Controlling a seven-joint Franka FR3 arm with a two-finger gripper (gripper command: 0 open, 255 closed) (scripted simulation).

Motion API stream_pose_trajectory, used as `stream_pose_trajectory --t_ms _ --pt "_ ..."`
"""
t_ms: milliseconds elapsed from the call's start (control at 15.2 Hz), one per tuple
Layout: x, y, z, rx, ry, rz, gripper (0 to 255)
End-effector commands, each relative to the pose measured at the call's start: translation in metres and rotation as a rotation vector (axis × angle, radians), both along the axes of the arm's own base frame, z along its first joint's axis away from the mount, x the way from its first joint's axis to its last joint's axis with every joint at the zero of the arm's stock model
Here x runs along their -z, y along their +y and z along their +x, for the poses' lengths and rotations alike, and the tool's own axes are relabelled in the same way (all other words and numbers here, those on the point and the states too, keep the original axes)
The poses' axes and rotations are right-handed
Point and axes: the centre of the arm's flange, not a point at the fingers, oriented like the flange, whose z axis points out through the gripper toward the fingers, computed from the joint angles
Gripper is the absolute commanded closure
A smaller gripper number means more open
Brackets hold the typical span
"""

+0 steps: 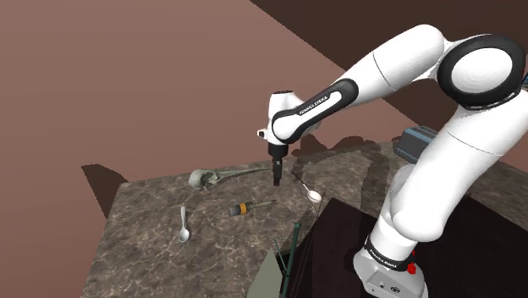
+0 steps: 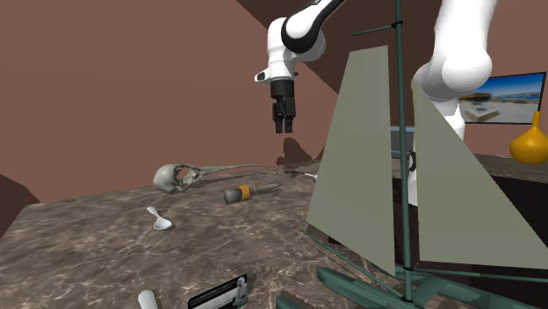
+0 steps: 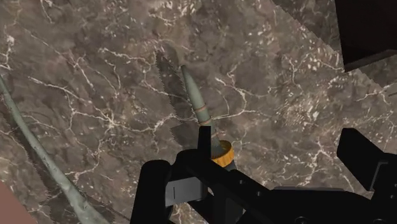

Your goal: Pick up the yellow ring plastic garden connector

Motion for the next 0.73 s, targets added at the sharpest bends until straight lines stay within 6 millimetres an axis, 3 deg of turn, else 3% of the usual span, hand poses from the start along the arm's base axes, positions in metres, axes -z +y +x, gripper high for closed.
stream_pose_trajectory --t_ms 0,660 --pt "0.025 0.002 0.013 -0.044 -0.006 0.002 0" --pt "0.140 0.016 0.076 -0.247 -0.024 0.018 0"
